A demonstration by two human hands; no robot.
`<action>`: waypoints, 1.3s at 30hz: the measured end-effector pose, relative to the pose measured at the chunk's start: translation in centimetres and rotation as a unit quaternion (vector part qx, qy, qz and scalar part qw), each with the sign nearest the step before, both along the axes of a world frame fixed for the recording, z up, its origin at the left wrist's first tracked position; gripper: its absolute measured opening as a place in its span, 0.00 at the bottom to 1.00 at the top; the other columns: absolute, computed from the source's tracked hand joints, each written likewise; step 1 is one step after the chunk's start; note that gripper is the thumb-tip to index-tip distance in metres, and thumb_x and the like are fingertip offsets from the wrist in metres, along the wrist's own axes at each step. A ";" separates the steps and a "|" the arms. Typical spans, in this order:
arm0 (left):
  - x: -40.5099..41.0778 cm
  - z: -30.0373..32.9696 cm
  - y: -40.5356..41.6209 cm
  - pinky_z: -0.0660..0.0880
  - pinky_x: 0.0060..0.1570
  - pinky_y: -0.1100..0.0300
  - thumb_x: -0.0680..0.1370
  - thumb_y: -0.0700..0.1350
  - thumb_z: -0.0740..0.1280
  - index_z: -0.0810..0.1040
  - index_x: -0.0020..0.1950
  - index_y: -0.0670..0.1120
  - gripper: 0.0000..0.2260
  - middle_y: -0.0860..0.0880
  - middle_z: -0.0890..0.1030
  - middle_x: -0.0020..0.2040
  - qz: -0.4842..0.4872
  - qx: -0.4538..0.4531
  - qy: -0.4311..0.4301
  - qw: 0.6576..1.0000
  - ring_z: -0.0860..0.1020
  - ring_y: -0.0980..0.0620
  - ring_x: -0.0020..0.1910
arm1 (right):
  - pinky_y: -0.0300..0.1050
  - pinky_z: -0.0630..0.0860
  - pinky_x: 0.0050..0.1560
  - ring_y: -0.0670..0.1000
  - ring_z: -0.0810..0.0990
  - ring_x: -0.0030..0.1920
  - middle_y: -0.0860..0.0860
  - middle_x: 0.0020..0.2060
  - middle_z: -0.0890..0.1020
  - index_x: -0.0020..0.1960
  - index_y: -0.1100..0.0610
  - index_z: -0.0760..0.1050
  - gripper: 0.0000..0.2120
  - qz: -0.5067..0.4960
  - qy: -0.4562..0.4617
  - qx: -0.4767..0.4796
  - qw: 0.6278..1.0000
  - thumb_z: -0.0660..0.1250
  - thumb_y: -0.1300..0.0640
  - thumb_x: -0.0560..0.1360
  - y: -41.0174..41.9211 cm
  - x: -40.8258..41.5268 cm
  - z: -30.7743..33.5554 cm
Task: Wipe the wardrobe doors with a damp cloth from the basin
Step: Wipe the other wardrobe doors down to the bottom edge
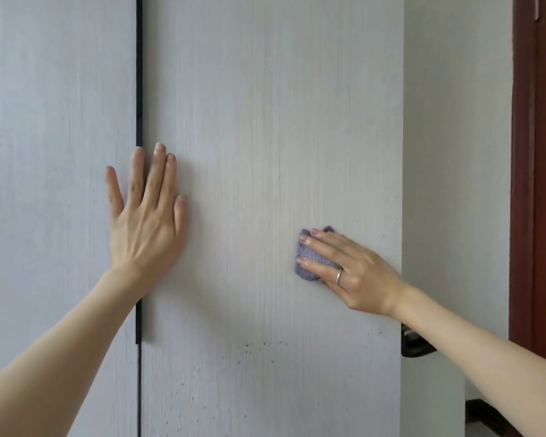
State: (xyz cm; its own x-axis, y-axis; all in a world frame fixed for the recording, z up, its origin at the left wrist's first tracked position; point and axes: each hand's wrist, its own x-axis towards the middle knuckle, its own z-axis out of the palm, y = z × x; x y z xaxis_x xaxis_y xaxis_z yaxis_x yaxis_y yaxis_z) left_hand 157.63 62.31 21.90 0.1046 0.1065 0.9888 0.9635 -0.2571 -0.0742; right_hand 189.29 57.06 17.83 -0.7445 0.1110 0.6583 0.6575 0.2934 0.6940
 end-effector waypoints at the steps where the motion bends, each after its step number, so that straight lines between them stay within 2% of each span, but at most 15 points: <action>1: 0.1 -0.1 0.0 0.35 0.72 0.46 0.81 0.48 0.45 0.50 0.77 0.41 0.25 0.46 0.51 0.78 0.001 0.001 -0.003 1.000 0.44 0.48 0.77 | 0.58 0.69 0.65 0.62 0.71 0.65 0.61 0.64 0.74 0.60 0.60 0.78 0.15 -0.009 -0.024 0.004 1.000 0.58 0.59 0.79 -0.2 0.7 0.8; 2: 0.1 -0.1 0.0 0.34 0.72 0.47 0.81 0.49 0.45 0.50 0.77 0.41 0.25 0.46 0.50 0.78 0.003 0.003 -0.008 1.000 0.44 0.48 0.77 | 0.58 0.69 0.65 0.62 0.71 0.65 0.62 0.64 0.73 0.61 0.61 0.77 0.15 -0.015 -0.007 0.016 1.000 0.56 0.59 0.80 -0.2 1.3 1.9; 4: 0.3 0.0 0.0 0.34 0.72 0.47 0.81 0.49 0.45 0.50 0.77 0.41 0.25 0.46 0.50 0.78 0.003 0.002 -0.015 1.000 0.44 0.48 0.77 | 0.57 0.67 0.66 0.61 0.70 0.67 0.62 0.66 0.71 0.64 0.62 0.74 0.16 -0.021 0.137 0.037 0.990 0.56 0.60 0.79 0.0 2.2 4.5; 6: 0.2 0.0 -0.2 0.34 0.71 0.47 0.81 0.49 0.45 0.51 0.77 0.41 0.25 0.46 0.51 0.78 -0.001 0.005 -0.015 1.000 0.44 0.48 0.77 | 0.53 0.65 0.69 0.58 0.66 0.70 0.59 0.69 0.67 0.67 0.62 0.71 0.17 -0.013 0.310 0.050 0.949 0.58 0.63 0.78 0.0 2.3 6.1; 8: 0.2 0.0 -0.2 0.34 0.71 0.47 0.81 0.49 0.45 0.52 0.77 0.40 0.26 0.45 0.51 0.78 -0.003 0.005 -0.015 1.000 0.43 0.50 0.76 | 0.52 0.62 0.70 0.57 0.63 0.71 0.59 0.70 0.66 0.67 0.62 0.70 0.18 -0.005 0.382 0.056 0.923 0.59 0.64 0.78 0.6 1.7 5.5; 10: 0.2 -0.1 -0.3 0.33 0.71 0.47 0.80 0.49 0.45 0.52 0.77 0.40 0.26 0.45 0.51 0.78 -0.002 0.003 -0.019 1.000 0.41 0.52 0.76 | 0.57 0.62 0.70 0.59 0.63 0.71 0.61 0.69 0.67 0.66 0.62 0.71 0.18 -0.006 0.320 0.055 0.946 0.58 0.63 0.78 1.0 1.3 2.9; 12: 0.3 0.0 -0.3 0.33 0.71 0.48 0.80 0.49 0.46 0.51 0.77 0.40 0.26 0.45 0.51 0.78 -0.001 0.003 -0.019 1.000 0.40 0.53 0.76 | 0.59 0.64 0.69 0.61 0.66 0.69 0.62 0.67 0.69 0.65 0.60 0.71 0.17 -0.008 0.166 0.031 0.986 0.58 0.62 0.77 0.8 1.4 -0.5; 14: 0.3 0.0 -0.2 0.32 0.71 0.49 0.80 0.49 0.46 0.51 0.77 0.40 0.26 0.46 0.51 0.78 0.002 0.001 -0.017 1.000 0.40 0.52 0.76 | 0.59 0.66 0.67 0.62 0.69 0.67 0.63 0.65 0.71 0.65 0.59 0.73 0.16 -0.018 0.077 0.019 0.997 0.58 0.61 0.78 0.1 2.4 -1.5; 17: 0.5 -0.1 -0.1 0.31 0.71 0.49 0.80 0.49 0.45 0.51 0.77 0.40 0.26 0.46 0.50 0.78 0.006 0.004 -0.022 1.000 0.41 0.51 0.76 | 0.56 0.66 0.67 0.61 0.68 0.68 0.62 0.67 0.70 0.65 0.62 0.73 0.16 -0.034 0.212 0.034 0.976 0.57 0.62 0.78 -0.2 3.7 2.2; 19: 0.5 -0.1 0.0 0.31 0.71 0.49 0.80 0.49 0.46 0.52 0.77 0.40 0.26 0.45 0.51 0.78 0.005 0.008 -0.024 1.000 0.43 0.49 0.77 | 0.47 0.61 0.70 0.57 0.63 0.71 0.58 0.71 0.65 0.68 0.61 0.70 0.18 -0.031 0.367 0.026 0.929 0.58 0.64 0.79 -0.3 4.0 5.6; 21: 0.5 -0.1 0.0 0.31 0.71 0.49 0.80 0.48 0.46 0.52 0.77 0.40 0.25 0.45 0.52 0.78 0.001 0.015 -0.022 1.000 0.44 0.48 0.77 | 0.43 0.59 0.70 0.55 0.60 0.73 0.56 0.73 0.62 0.69 0.59 0.68 0.19 -0.016 0.449 0.017 0.893 0.58 0.64 0.79 -0.1 4.1 7.4; 24: 0.4 0.0 0.0 0.31 0.71 0.49 0.80 0.48 0.46 0.51 0.77 0.40 0.25 0.45 0.51 0.78 -0.007 0.019 -0.024 1.000 0.43 0.49 0.77 | 0.44 0.58 0.71 0.56 0.60 0.73 0.57 0.72 0.62 0.68 0.61 0.69 0.18 -0.011 0.466 0.024 0.885 0.59 0.65 0.79 0.2 3.5 5.5; 31: 0.8 -0.7 -0.2 0.36 0.71 0.43 0.80 0.46 0.47 0.51 0.77 0.41 0.25 0.45 0.50 0.78 -0.037 0.005 -0.056 0.998 0.43 0.48 0.77 | 0.49 0.61 0.70 0.58 0.63 0.71 0.60 0.70 0.64 0.66 0.65 0.71 0.19 -0.023 0.422 -0.013 0.906 0.61 0.68 0.75 -1.2 3.5 -9.0; 35: 1.0 -1.3 -0.5 0.37 0.71 0.42 0.80 0.46 0.47 0.51 0.77 0.40 0.25 0.45 0.50 0.78 -0.048 0.001 -0.065 0.997 0.43 0.48 0.77 | 0.45 0.60 0.70 0.61 0.64 0.70 0.62 0.70 0.65 0.66 0.65 0.71 0.19 -0.006 0.472 -0.002 0.882 0.62 0.70 0.75 -0.8 3.1 -3.3; 39: 1.1 -1.3 -0.5 0.37 0.71 0.42 0.80 0.46 0.46 0.51 0.77 0.39 0.25 0.44 0.50 0.78 -0.049 -0.004 -0.063 0.997 0.43 0.47 0.77 | 0.44 0.59 0.70 0.57 0.60 0.73 0.57 0.72 0.63 0.68 0.60 0.70 0.18 -0.011 0.521 0.023 0.853 0.59 0.65 0.78 -0.4 1.7 4.4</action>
State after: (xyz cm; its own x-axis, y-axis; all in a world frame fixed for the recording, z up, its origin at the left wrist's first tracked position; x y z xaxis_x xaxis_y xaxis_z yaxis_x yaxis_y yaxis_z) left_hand 158.68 61.77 20.64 -0.0108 0.1095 0.9939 0.9350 -0.3512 0.0489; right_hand 191.02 56.68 22.24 0.2497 0.0734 0.9655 0.9297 0.2607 -0.2602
